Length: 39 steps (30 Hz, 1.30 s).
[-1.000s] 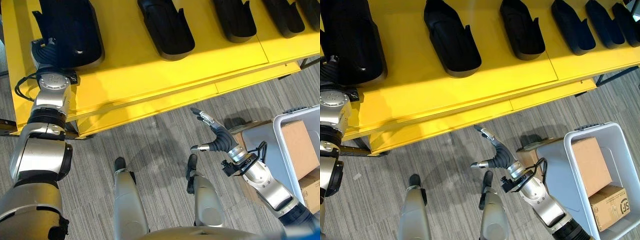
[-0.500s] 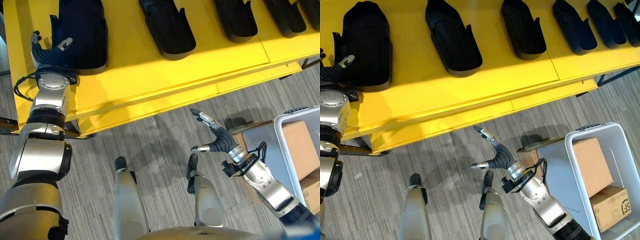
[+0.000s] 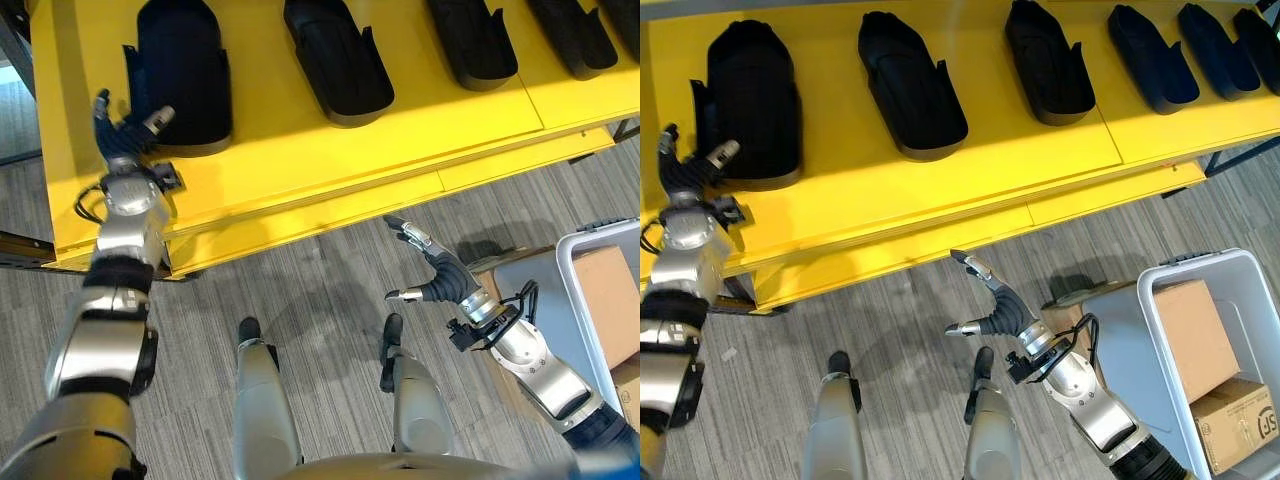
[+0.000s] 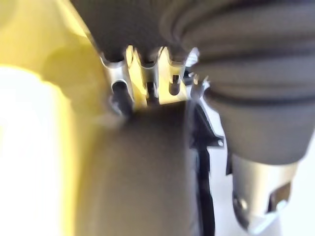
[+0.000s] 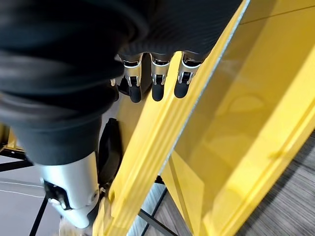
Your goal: Move parts from the plastic box to the shelf.
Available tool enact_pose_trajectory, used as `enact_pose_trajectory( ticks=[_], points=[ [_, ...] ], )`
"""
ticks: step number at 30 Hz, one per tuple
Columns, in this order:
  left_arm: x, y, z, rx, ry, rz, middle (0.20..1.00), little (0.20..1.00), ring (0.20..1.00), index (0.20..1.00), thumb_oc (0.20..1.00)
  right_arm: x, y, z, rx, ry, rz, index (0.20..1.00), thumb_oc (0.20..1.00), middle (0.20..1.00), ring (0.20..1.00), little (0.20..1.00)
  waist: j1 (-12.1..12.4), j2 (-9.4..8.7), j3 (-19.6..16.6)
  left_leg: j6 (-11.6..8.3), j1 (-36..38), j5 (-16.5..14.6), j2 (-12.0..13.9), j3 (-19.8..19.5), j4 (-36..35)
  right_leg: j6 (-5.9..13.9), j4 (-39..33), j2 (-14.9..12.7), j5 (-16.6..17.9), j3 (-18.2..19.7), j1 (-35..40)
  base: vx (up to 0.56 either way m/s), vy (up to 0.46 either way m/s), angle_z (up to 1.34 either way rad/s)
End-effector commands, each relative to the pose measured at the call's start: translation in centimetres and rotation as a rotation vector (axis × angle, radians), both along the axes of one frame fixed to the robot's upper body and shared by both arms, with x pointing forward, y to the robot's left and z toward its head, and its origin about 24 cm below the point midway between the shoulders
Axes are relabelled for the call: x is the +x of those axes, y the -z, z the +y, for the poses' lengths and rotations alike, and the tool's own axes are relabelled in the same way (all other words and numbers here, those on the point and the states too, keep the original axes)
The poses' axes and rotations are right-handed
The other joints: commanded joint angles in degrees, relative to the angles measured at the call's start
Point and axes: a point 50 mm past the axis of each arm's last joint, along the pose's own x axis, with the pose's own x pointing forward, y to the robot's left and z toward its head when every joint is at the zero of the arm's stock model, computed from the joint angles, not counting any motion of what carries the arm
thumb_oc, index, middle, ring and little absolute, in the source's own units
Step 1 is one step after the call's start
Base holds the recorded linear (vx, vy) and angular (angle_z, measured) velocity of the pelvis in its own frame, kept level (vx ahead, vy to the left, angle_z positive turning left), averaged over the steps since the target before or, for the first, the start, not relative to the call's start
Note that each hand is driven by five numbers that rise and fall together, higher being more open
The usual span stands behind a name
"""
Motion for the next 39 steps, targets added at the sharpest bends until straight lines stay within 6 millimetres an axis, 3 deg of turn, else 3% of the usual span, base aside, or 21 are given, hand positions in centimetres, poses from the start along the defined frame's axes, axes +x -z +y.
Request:
enact_pose_trajectory(
  ticks=[1, 6, 13, 17, 22, 27, 32, 39],
  points=[
    [-0.5, 3.7, 0.7, -0.066, -0.043, 0.099, 1.0, 1.0, 1.0, 1.0, 1.0, 0.1, -2.3, -0.3, 0.059, 0.021, -0.113, 1.0, 1.0, 1.0, 1.0, 1.0, 0.6, 0.25, -0.5, 1.54, 4.1, 5.6, -0.3, 1.3, -7.1, 0.16, 12.0, -0.4, -5.1, 3.2, 0.5, 0.0, 0.0, 0.0],
    [-1.9, 8.3, -0.3, -0.099, -0.008, 0.217, 1.0, 1.0, 1.0, 1.0, 1.0, 0.2, -2.3, -0.5, 0.044, 0.032, -0.117, 1.0, 1.0, 1.0, 1.0, 1.0, 1.0, 0.86, -0.8, 1.59, 5.1, 5.6, -0.4, 1.2, -7.2, 0.01, 12.2, -0.6, -5.4, 3.1, 1.4, 0.0, 0.0, 0.0],
    [-2.2, 9.8, -0.7, -0.125, -0.009, 0.26, 1.0, 1.0, 1.0, 1.0, 1.0, 0.1, -2.4, -0.6, 0.033, 0.028, -0.123, 1.0, 1.0, 1.0, 1.0, 1.0, 0.7, 0.9, -0.6, 1.6, 5.4, 5.5, -0.3, 1.4, -7.0, -0.06, 12.7, -0.6, -5.6, 3.4, 1.2, 0.0, 0.0, 0.0],
    [-2.5, 9.5, -1.0, -0.11, -0.001, 0.226, 1.0, 1.0, 1.0, 1.0, 1.0, 0.0, -2.4, -0.8, 0.033, 0.039, -0.125, 1.0, 1.0, 1.0, 1.0, 1.0, 0.9, 1.01, -0.3, 1.61, 5.5, 5.5, -0.3, 1.3, -6.9, -0.07, 12.8, -0.7, -5.6, 3.3, 1.3, 0.0, 0.0, 0.0],
    [-5.3, 9.0, -2.7, 0.011, 0.077, 0.149, 1.0, 1.0, 1.0, 1.0, 1.0, 0.2, -2.5, -1.7, 0.025, 0.098, -0.144, 1.0, 1.0, 1.0, 1.0, 1.0, 1.9, 1.54, 0.1, 1.79, 6.0, 5.7, -0.6, 1.1, -7.6, -0.09, 12.6, -0.7, -5.8, 3.1, 2.0, 0.0, 0.0, 0.0],
    [-9.4, 8.9, -3.5, 0.213, 0.199, 0.169, 1.0, 1.0, 1.0, 1.0, 1.0, 0.5, -2.9, -2.7, 0.015, 0.158, -0.179, 1.0, 1.0, 1.0, 1.0, 1.0, 3.4, 2.35, 0.4, 2.02, 6.6, 5.8, -0.8, 0.9, -8.1, -0.05, 12.7, -0.9, -6.0, 2.7, 2.8, 0.0, 0.0, 0.0],
    [-12.0, 9.4, -4.9, 0.234, 0.348, 0.192, 1.0, 1.0, 1.0, 1.0, 1.0, 0.8, -3.1, -2.6, 0.012, 0.162, -0.194, 1.0, 1.0, 1.0, 1.0, 1.0, 4.5, 3.18, 0.1, 2.16, 8.7, 6.4, -0.8, 0.7, -9.9, 0.12, 12.0, -1.3, -6.0, 2.0, 4.6, 0.0, -0.03, 0.07],
    [-12.1, 8.9, -7.1, 0.13, 0.478, 0.115, 1.0, 1.0, 1.0, 1.0, 1.0, 0.9, -2.6, -2.5, 0.022, 0.168, -0.175, 1.0, 1.0, 1.0, 1.0, 1.0, 4.9, 3.97, -1.7, 1.6, 12.3, 8.5, -0.4, 0.3, -13.8, 0.11, 10.3, -1.1, -6.0, 0.8, 7.6, 0.01, -0.042, 0.06]
  ],
)
